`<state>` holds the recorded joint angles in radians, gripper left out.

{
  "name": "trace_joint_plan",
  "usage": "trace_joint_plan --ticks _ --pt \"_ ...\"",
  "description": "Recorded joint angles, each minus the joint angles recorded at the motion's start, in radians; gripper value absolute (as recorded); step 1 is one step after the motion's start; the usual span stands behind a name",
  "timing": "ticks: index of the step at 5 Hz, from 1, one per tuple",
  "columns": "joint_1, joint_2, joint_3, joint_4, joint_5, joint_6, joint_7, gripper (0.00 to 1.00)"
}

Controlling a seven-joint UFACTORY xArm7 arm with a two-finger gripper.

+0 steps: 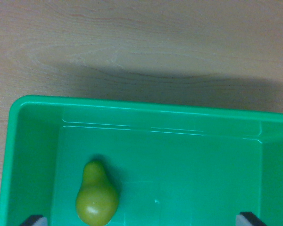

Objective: Pick fruit

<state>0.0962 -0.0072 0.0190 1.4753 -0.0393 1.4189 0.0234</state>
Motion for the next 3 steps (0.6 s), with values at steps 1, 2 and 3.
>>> trace_joint_plan --ticks 1,2,3 --pt "0.0 0.0 0.0 0.0 0.0 0.0 0.0 0.0" --pt "0.0014 0.019 0.005 -0.033 0.0039 -0.042 -0.001 0.0" --pt "0.0014 0.019 0.005 -0.033 0.0039 -0.042 -0.001 0.0"
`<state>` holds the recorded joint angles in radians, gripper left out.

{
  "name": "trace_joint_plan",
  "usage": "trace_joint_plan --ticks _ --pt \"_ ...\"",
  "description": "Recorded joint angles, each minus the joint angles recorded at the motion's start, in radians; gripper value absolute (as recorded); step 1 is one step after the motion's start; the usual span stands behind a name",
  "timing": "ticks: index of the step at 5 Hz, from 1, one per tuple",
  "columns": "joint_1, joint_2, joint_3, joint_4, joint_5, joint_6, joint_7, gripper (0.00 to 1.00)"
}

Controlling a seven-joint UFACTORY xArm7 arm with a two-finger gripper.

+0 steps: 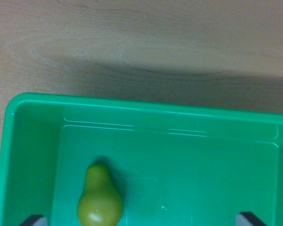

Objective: Pick fruit

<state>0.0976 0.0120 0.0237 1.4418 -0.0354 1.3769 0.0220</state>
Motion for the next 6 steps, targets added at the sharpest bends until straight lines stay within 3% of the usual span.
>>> trace_joint_plan --ticks 1,2,3,4,5,6 --pt "0.0015 0.02 0.005 -0.035 0.0041 -0.044 -0.001 0.0" --pt "0.0015 0.02 0.005 -0.035 0.0041 -0.044 -0.001 0.0" --pt "0.003 0.041 0.01 -0.071 0.0083 -0.089 -0.003 0.0" --pt "0.003 0.041 0.01 -0.071 0.0083 -0.089 -0.003 0.0" --pt "0.0046 0.062 0.015 -0.109 0.0126 -0.136 -0.005 0.0" --pt "0.0046 0.062 0.015 -0.109 0.0126 -0.136 -0.005 0.0"
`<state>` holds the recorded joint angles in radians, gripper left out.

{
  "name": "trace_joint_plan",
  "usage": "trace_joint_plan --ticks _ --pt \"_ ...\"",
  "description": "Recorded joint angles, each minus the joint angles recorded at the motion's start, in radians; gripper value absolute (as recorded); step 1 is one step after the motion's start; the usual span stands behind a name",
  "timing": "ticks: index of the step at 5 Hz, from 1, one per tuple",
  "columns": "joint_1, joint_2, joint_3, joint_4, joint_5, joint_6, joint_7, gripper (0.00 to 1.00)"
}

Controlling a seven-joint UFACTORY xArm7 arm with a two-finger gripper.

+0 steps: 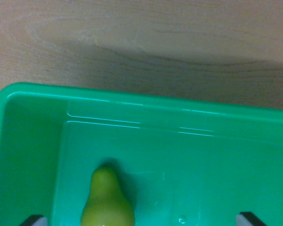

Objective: Pick fruit

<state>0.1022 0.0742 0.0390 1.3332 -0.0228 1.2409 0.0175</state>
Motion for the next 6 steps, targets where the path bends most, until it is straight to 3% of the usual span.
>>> trace_joint_plan --ticks 1,2,3,4,6 --pt "0.0016 0.022 0.005 -0.038 0.0044 -0.047 -0.002 0.0" --pt "0.0016 0.022 0.005 -0.038 0.0044 -0.047 -0.002 0.0" --pt "0.0031 0.042 0.01 -0.074 0.0085 -0.092 -0.003 0.0" --pt "0.0031 0.042 0.01 -0.074 0.0085 -0.092 -0.003 0.0" --pt "0.0062 0.085 0.021 -0.149 0.0172 -0.186 -0.006 0.0"
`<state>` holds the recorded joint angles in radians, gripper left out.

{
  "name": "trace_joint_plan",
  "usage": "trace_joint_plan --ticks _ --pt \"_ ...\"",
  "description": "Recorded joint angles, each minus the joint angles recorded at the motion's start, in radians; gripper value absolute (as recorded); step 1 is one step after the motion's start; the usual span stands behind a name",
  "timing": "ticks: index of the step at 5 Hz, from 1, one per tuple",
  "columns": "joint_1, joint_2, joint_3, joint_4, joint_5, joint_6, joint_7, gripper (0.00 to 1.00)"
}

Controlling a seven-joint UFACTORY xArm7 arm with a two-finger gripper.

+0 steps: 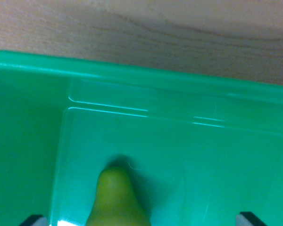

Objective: Pick fruit

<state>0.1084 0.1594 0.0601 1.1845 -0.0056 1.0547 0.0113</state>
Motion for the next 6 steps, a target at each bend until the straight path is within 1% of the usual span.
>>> trace_joint_plan --ticks 1,2,3,4,5,6 --pt "0.0 0.0 0.0 0.0 0.0 0.0 0.0 0.0" --pt "0.0015 0.021 0.005 -0.036 0.0042 -0.045 -0.002 0.0" --pt "0.0015 0.021 0.005 -0.036 0.0042 -0.045 -0.002 0.0" --pt "0.003 0.041 0.01 -0.071 0.0082 -0.089 -0.003 0.0" --pt "0.003 0.041 0.01 -0.071 0.0082 -0.089 -0.003 0.0" --pt "0.0044 0.06 0.015 -0.104 0.0121 -0.13 -0.004 0.0"
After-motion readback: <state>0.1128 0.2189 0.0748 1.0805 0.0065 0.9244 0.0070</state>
